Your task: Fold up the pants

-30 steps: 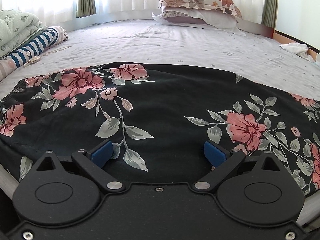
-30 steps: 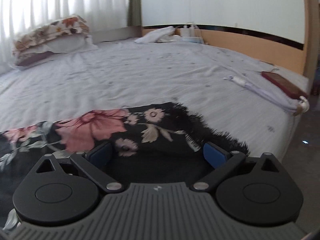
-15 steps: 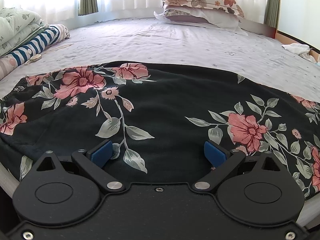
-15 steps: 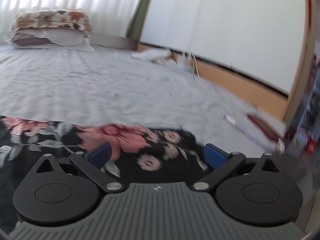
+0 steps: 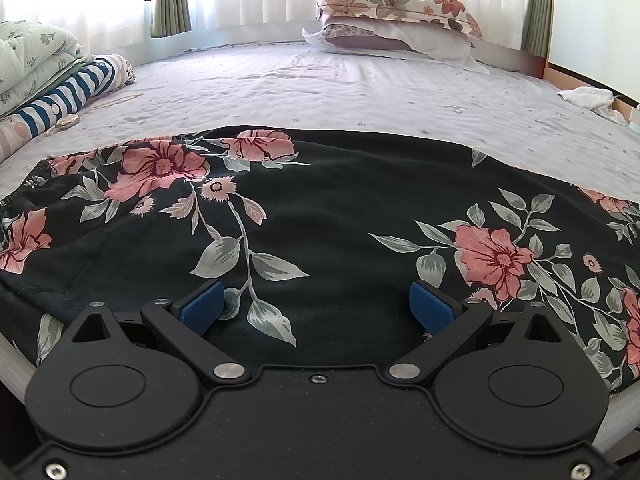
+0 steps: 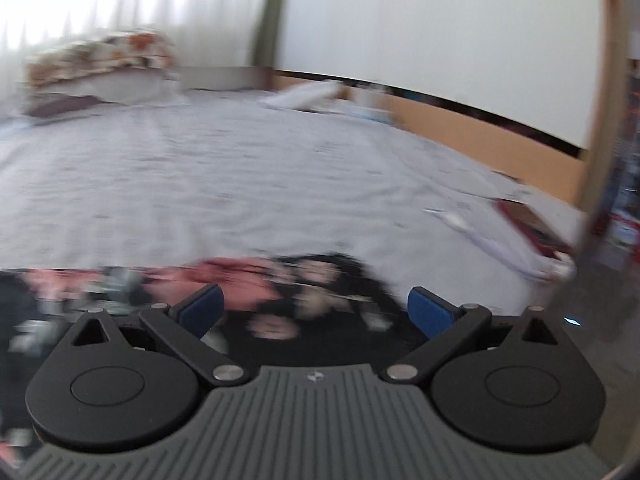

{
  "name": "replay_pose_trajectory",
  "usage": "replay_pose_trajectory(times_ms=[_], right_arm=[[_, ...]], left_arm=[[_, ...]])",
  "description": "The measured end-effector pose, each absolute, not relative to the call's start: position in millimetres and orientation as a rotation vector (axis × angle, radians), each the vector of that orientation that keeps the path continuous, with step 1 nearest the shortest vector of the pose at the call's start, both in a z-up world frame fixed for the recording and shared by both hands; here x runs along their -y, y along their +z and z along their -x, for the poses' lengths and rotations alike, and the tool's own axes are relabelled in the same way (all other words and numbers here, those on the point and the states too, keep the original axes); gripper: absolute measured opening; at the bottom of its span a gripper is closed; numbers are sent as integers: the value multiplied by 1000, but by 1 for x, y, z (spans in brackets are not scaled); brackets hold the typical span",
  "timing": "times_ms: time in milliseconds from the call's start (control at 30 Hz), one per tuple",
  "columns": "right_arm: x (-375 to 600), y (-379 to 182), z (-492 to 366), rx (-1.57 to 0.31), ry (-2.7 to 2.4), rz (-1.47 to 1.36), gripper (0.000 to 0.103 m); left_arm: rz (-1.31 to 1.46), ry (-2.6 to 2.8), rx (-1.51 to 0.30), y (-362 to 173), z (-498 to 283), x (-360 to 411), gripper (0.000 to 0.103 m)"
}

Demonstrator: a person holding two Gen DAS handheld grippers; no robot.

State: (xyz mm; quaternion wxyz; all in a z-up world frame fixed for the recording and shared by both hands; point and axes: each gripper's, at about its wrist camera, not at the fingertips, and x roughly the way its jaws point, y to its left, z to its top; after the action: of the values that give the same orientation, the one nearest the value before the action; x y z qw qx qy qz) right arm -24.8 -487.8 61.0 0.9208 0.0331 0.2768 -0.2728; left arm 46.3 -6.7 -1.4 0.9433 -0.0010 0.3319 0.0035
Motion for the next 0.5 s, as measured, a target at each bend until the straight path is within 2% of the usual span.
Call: replay_pose_trajectory(times_ms=[200, 267, 500], right_arm=[[452, 54, -19, -682, -80, -221, 101], [450, 45, -36, -736, -61, -192, 90], [509, 33, -62, -785, -237, -210, 84]], left_arm=[[1, 6, -676, -2, -46, 7, 100], [0, 6, -675, -1, -46, 7, 100], [-5, -5, -668, -2, -44, 5, 101]])
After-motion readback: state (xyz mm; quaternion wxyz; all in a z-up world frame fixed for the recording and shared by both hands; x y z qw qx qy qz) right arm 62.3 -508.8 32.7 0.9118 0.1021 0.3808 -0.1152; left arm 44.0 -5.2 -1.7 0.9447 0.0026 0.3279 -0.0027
